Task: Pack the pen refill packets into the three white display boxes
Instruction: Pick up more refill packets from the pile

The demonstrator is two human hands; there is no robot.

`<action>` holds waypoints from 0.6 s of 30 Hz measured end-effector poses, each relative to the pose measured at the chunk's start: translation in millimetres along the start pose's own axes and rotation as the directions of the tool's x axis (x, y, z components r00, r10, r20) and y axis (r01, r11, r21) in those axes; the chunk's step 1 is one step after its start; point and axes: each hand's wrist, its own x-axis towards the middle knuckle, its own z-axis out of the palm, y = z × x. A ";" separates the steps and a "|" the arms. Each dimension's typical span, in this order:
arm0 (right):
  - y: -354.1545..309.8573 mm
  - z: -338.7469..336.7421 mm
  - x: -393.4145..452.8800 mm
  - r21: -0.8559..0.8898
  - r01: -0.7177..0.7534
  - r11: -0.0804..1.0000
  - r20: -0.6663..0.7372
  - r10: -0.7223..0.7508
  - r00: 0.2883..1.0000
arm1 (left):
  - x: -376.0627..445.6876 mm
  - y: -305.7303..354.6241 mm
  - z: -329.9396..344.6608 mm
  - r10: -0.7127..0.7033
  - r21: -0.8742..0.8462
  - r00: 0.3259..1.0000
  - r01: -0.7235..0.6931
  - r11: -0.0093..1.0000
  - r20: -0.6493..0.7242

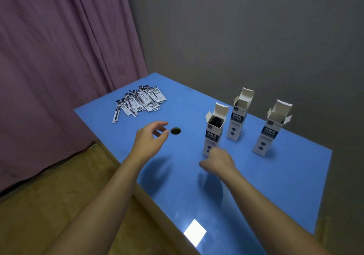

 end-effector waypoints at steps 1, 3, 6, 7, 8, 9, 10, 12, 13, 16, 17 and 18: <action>-6.5 4.6 -1.4 -0.014 0.046 0.999 0.017 -0.046 0.999 | -1.2 -3.8 -1.8 -0.008 0.026 1.000 0.008 1.000 0.000; -20.7 8.1 -0.4 -0.011 0.139 0.990 0.044 -0.139 0.989 | -2.1 -13.5 -10.4 -0.039 0.080 0.999 0.041 0.996 -0.018; -45.0 8.1 12.4 -0.064 0.279 0.958 0.028 -0.278 0.960 | 2.0 -32.6 -32.3 -0.100 0.202 0.992 0.113 0.973 -0.076; -54.3 8.0 17.0 -0.094 0.319 0.943 0.017 -0.319 0.948 | 3.8 -39.1 -41.5 -0.122 0.241 0.988 0.142 0.960 -0.096; -65.3 7.3 20.1 -0.117 0.352 0.929 0.010 -0.353 0.936 | 5.4 -45.1 -51.1 -0.146 0.274 0.982 0.174 0.946 -0.119; -77.2 7.4 23.2 -0.133 0.379 0.916 0.008 -0.381 0.924 | 7.1 -51.6 -61.0 -0.169 0.297 0.975 0.205 0.932 -0.144; -89.9 7.7 25.6 -0.143 0.403 0.904 0.007 -0.406 0.914 | 9.0 -57.5 -70.8 -0.191 0.311 0.967 0.236 0.921 -0.169; -117.3 10.0 30.9 -0.173 0.443 0.880 0.000 -0.450 0.893 | 15.3 -69.6 -89.1 -0.224 0.321 0.951 0.285 0.903 -0.214; -131.7 11.7 32.9 -0.192 0.463 0.865 -0.004 -0.473 0.881 | 19.1 -75.2 -97.6 -0.238 0.324 0.943 0.306 0.895 -0.234; -175.0 18.4 41.3 -0.231 0.511 0.828 0.003 -0.525 0.851 | 32.6 -96.8 -120.6 -0.280 0.326 0.923 0.358 0.875 -0.262; -189.9 21.7 44.8 -0.239 0.520 0.820 0.011 -0.533 0.846 | 37.4 -106.4 -128.5 -0.295 0.320 0.917 0.373 0.871 -0.267; -204.4 25.1 48.6 -0.248 0.525 0.814 0.014 -0.539 0.842 | 42.2 -116.2 -136.1 -0.317 0.310 0.909 0.394 0.865 -0.269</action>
